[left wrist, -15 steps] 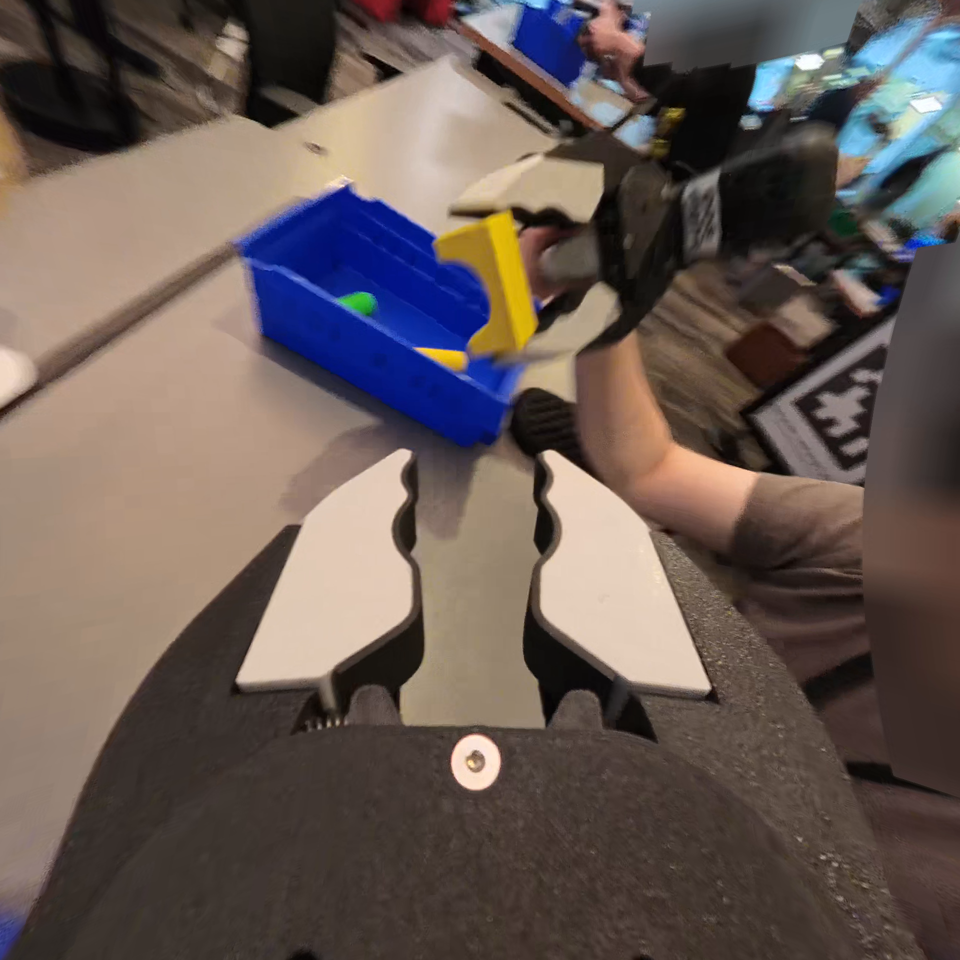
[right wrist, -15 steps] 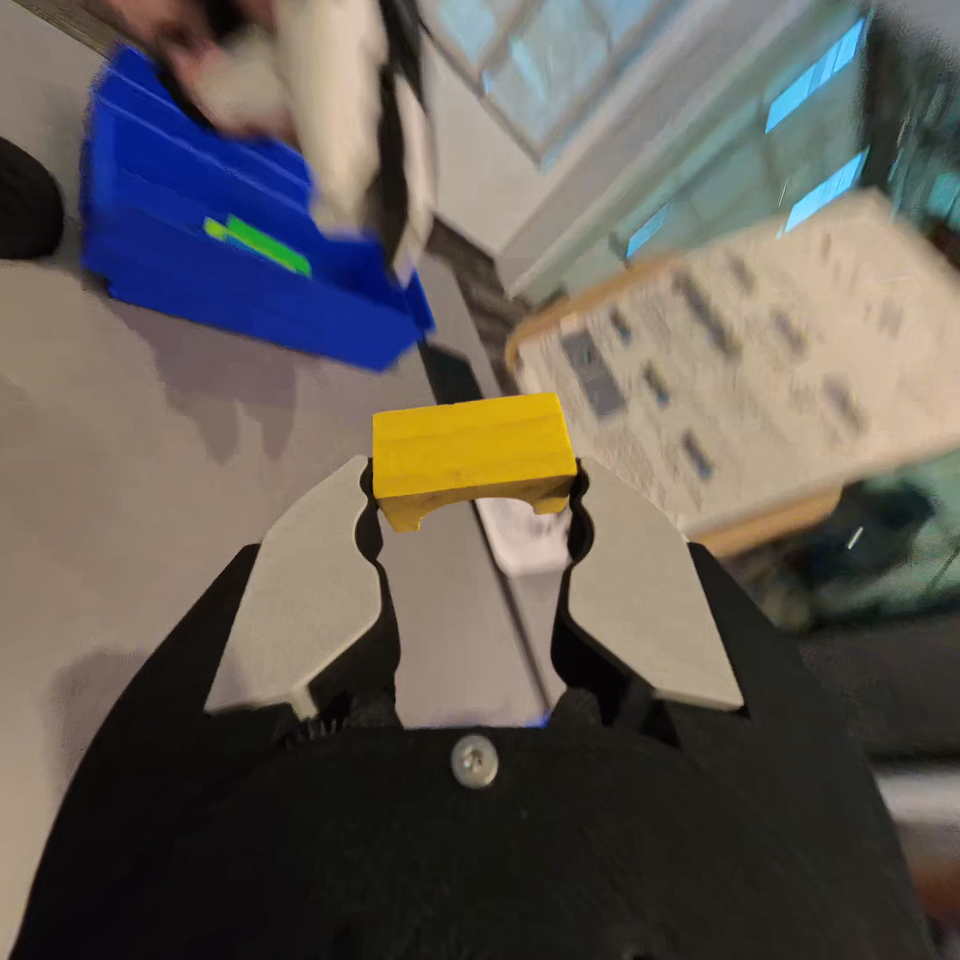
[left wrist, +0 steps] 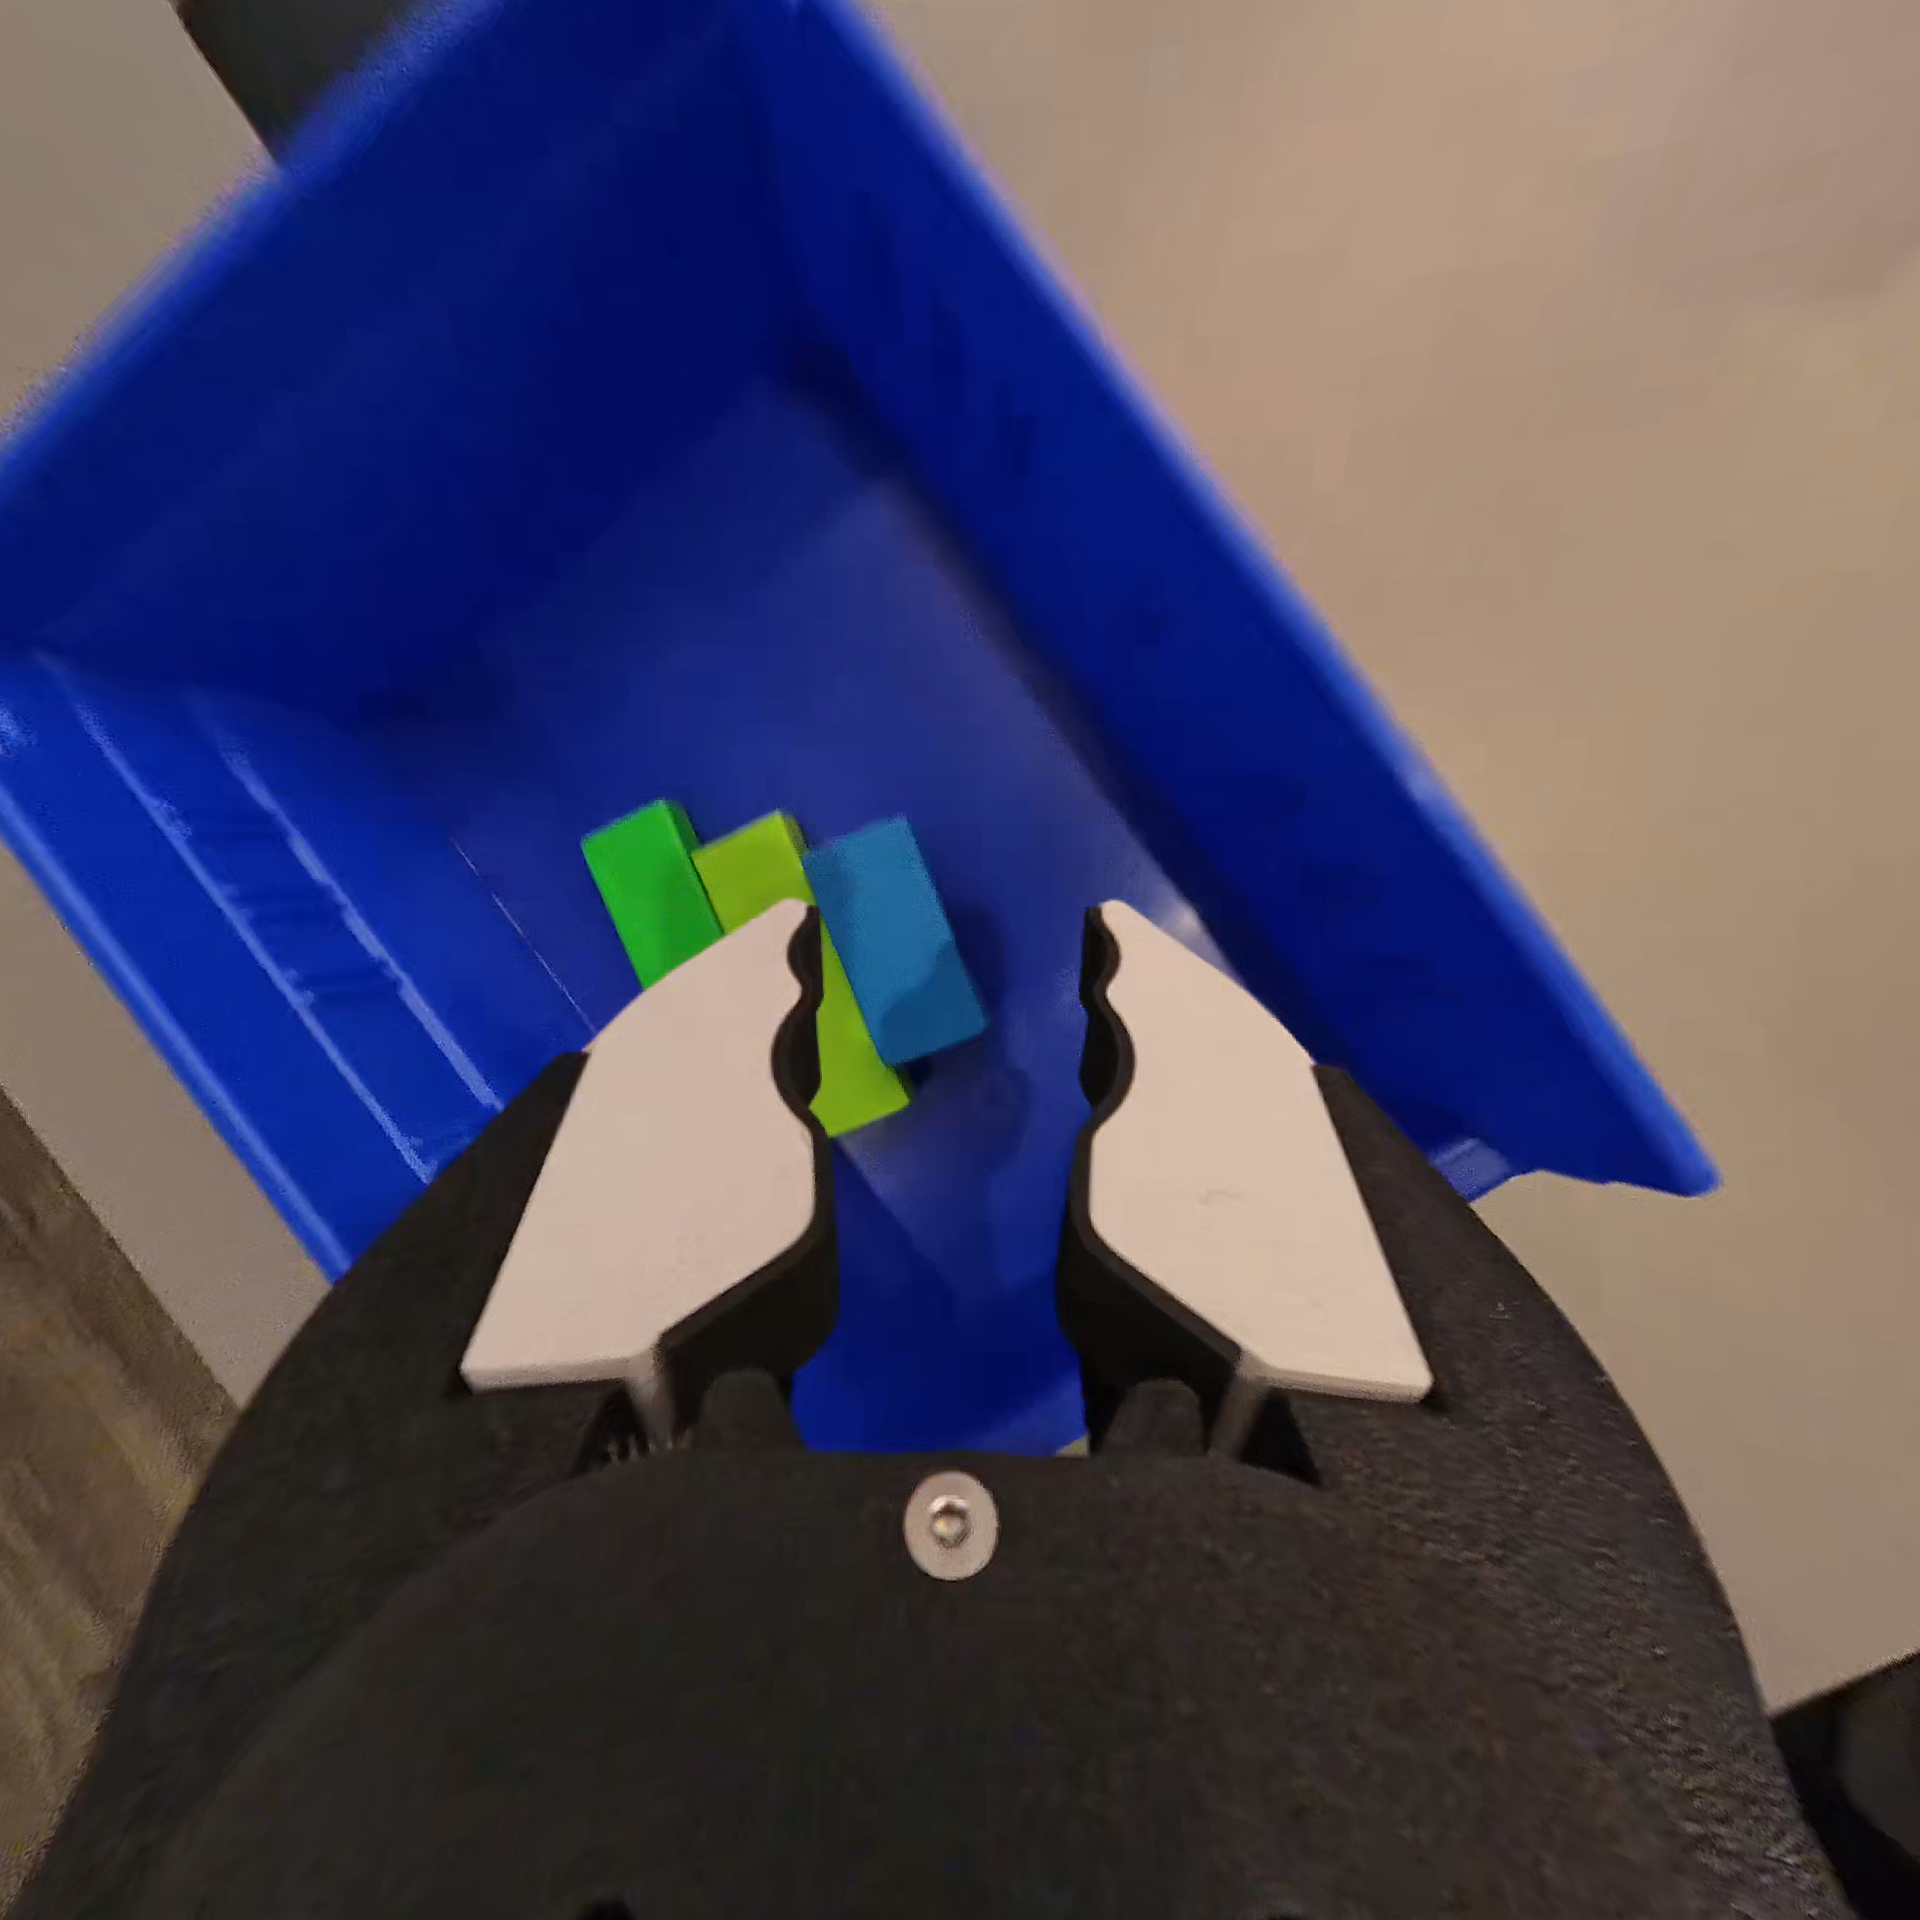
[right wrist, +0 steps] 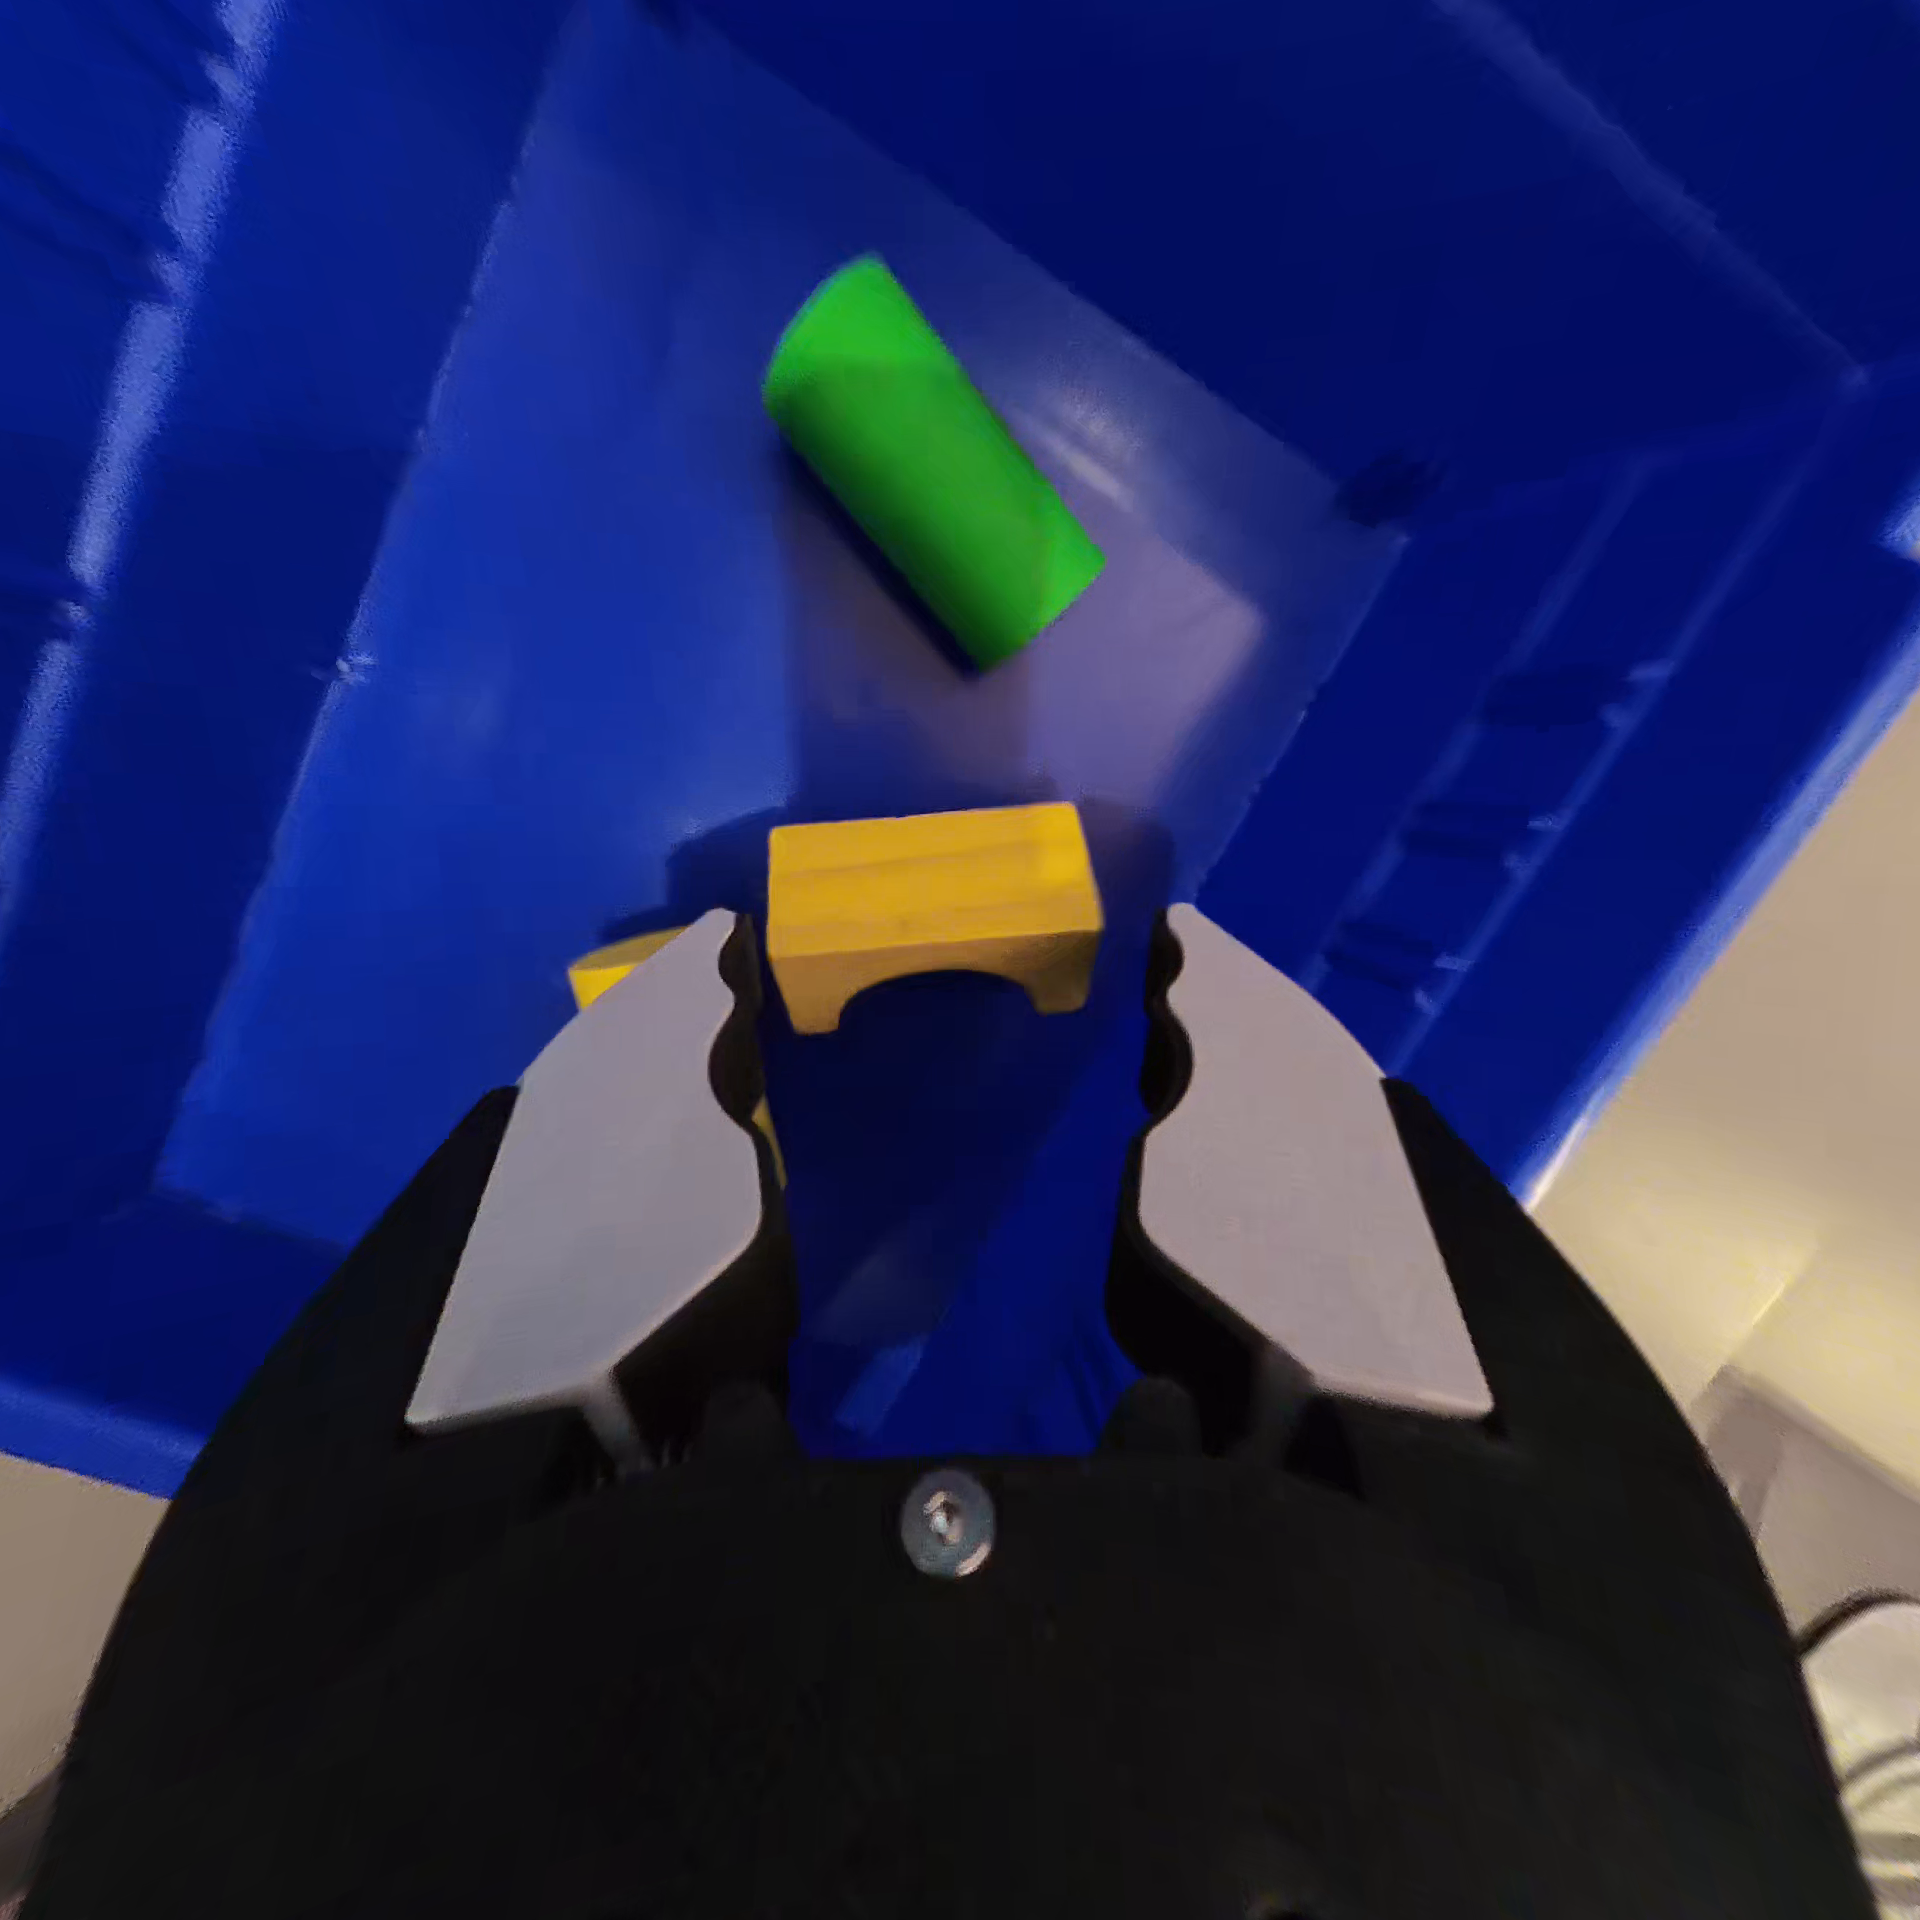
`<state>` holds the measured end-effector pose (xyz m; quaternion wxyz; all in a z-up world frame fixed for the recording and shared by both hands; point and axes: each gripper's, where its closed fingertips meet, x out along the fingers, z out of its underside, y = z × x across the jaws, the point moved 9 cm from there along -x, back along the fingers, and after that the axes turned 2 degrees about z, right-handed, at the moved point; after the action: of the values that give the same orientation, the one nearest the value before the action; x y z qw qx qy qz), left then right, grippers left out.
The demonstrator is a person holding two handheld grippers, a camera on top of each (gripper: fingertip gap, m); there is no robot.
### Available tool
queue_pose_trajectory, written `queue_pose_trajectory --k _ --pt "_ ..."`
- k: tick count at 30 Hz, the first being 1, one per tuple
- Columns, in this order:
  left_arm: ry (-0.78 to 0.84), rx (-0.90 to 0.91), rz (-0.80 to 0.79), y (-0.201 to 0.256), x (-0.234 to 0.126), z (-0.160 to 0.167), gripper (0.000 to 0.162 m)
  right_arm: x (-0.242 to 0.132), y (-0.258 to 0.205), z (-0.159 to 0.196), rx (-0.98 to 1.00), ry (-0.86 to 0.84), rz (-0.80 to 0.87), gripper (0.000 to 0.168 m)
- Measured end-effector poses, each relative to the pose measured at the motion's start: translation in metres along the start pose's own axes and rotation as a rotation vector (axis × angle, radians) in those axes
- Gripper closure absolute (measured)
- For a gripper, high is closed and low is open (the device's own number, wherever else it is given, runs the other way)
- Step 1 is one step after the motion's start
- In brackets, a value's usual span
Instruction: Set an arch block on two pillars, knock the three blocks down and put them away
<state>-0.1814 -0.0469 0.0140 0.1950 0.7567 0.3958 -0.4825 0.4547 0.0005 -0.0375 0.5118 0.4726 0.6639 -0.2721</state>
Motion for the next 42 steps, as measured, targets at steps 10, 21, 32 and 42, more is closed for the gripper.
queue_pose_trajectory --k 10,21,32,42 --pt "-0.325 -0.010 -0.137 -0.006 0.064 0.023 0.120 -0.051 -0.019 -0.012 -0.096 0.215 0.058 0.094" --pt "-0.026 -0.015 -0.081 0.010 -0.008 -0.034 0.125 -0.064 -0.022 -0.016 -0.106 0.271 0.098 0.094" --pt "0.010 0.575 0.188 0.215 0.108 -0.177 0.125 -0.090 -0.012 0.003 -0.062 0.344 0.118 0.094" --pt "-0.098 0.587 0.274 0.238 0.159 -0.185 0.125 -0.083 -0.014 0.000 -0.090 0.317 0.083 0.094"
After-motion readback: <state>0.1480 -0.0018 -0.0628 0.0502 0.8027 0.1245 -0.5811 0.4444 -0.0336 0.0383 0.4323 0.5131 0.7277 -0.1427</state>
